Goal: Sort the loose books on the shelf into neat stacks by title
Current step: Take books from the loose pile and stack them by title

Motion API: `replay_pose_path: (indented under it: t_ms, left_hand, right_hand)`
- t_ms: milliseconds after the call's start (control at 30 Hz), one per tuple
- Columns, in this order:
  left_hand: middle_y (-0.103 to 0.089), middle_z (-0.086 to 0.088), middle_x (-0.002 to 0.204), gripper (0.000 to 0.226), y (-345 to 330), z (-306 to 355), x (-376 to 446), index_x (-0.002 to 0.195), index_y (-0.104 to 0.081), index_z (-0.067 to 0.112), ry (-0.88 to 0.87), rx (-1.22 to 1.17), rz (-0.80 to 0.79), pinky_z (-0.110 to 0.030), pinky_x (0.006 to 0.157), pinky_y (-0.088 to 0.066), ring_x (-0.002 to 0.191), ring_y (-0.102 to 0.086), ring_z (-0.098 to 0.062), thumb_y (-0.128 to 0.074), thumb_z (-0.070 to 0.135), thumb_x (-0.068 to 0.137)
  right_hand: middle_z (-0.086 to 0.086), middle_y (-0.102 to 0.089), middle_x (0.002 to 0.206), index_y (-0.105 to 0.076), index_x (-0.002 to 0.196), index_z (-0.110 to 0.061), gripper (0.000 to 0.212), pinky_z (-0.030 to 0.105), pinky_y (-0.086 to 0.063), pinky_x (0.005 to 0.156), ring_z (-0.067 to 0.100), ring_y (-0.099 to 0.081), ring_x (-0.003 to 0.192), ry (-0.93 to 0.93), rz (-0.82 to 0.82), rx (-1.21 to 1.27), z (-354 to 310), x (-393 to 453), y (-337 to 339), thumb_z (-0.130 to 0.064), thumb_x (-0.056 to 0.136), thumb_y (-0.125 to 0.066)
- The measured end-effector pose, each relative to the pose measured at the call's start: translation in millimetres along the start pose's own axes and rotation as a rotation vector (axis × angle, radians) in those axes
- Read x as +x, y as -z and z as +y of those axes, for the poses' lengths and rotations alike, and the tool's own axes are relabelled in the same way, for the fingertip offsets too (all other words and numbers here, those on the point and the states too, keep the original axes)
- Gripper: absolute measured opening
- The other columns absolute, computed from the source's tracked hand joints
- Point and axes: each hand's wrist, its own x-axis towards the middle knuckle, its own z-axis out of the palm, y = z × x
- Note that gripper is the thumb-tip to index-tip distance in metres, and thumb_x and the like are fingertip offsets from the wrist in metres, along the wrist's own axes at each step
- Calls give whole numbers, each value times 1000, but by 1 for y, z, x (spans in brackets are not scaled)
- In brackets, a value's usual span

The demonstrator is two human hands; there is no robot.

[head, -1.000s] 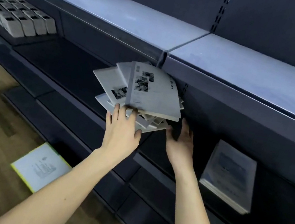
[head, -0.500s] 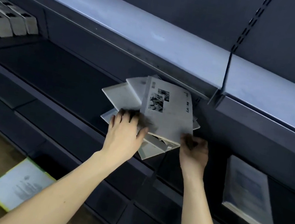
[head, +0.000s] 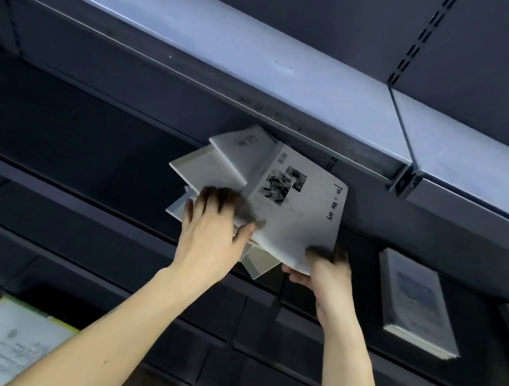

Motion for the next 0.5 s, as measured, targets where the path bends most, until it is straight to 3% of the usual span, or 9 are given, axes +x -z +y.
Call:
replay_pose_path:
  t_ms: [133,267,400,500]
  left_hand:
    - [-52,-6,127,60,3,-5,1,134,-47,24,-11,-40,-5,-52,109,-30,127,-40,-28,-26,60,91]
    - [-52,-5,128,55,6,-9,4,135,-47,28,-19,-61,-30,-55,111,-28,128,-41,-28,-30,55,91]
    - [-55,-7,124,36,1,-9,13,127,-51,26,-47,-37,-13,-58,109,-30,123,-44,-30,-52,34,92]
    - [-54,-4,119,30,0,-3,20,119,-54,28,-79,21,-47,-52,105,-34,116,-46,-29,-43,35,92]
  right_hand:
    - [14,-66,109,-42,137,-20,45,32,-57,54,31,-72,63,56,38,-50,-2,-2,7,0,97,-41]
    - [12,-67,105,-44,139,-20,47,30,-53,49,26,-69,56,96,107,-89,0,-6,15,0,97,-39]
    - [9,-69,105,-45,139,-23,45,28,-48,45,24,-66,55,88,151,-25,7,-14,22,-2,100,-39]
    - [10,-71,97,-48,137,-22,43,28,-43,42,24,-63,54,89,188,49,9,-18,28,-2,99,-40]
